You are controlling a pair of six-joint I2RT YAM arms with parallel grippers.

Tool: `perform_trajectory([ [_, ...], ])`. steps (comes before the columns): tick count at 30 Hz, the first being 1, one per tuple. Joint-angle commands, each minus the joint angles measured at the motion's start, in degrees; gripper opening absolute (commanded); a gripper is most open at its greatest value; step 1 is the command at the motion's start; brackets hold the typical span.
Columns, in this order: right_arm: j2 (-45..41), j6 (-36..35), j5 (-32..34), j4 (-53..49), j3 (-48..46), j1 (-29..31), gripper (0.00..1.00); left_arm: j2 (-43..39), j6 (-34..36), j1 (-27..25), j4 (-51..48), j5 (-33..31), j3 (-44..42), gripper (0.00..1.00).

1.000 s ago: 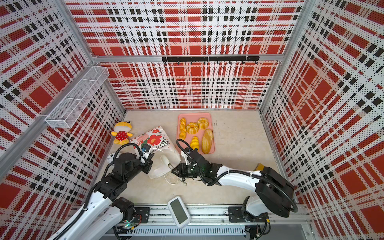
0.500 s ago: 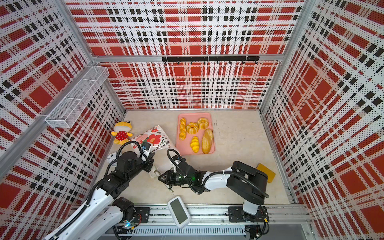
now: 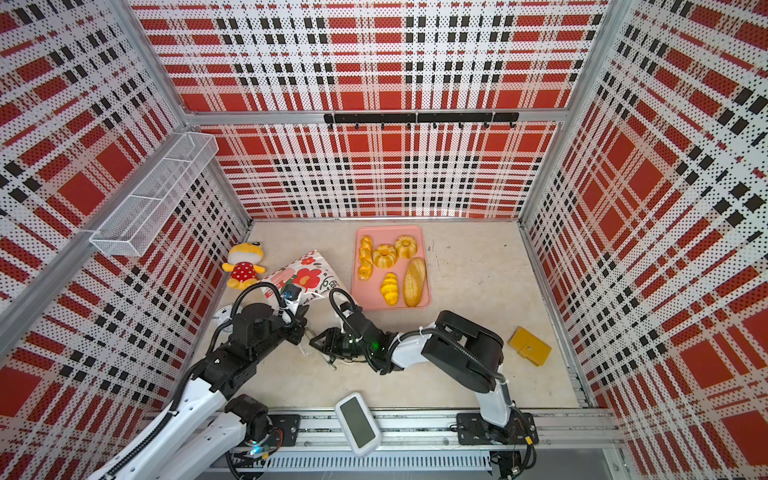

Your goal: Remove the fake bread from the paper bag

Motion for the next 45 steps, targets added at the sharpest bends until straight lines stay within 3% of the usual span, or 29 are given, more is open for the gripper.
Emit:
perform_trajectory([
  [1, 2.3, -0.9, -1.1, 2.6, 2.7, -1.2, 0.41, -0.4, 0.1, -0.4, -1.0, 0.5, 1.9, 0.00],
  [15, 9.0, 1.0, -4.2, 4.2, 7.1, -2.9, 0.43, 0.4, 0.4, -0.8, -0.5, 1.0, 1.9, 0.00],
  [27, 4.3, 1.6, -9.0, 8.0, 1.2, -5.7, 0.00, -0.3, 0.5, -1.3, -0.6, 0.4, 1.5, 0.00],
  [45, -7.1, -1.7, -10.8, 2.9, -7.0, -6.0, 0.00, -0.8, 0.6, -1.8, -0.9, -0.2, 1.6, 0.00],
])
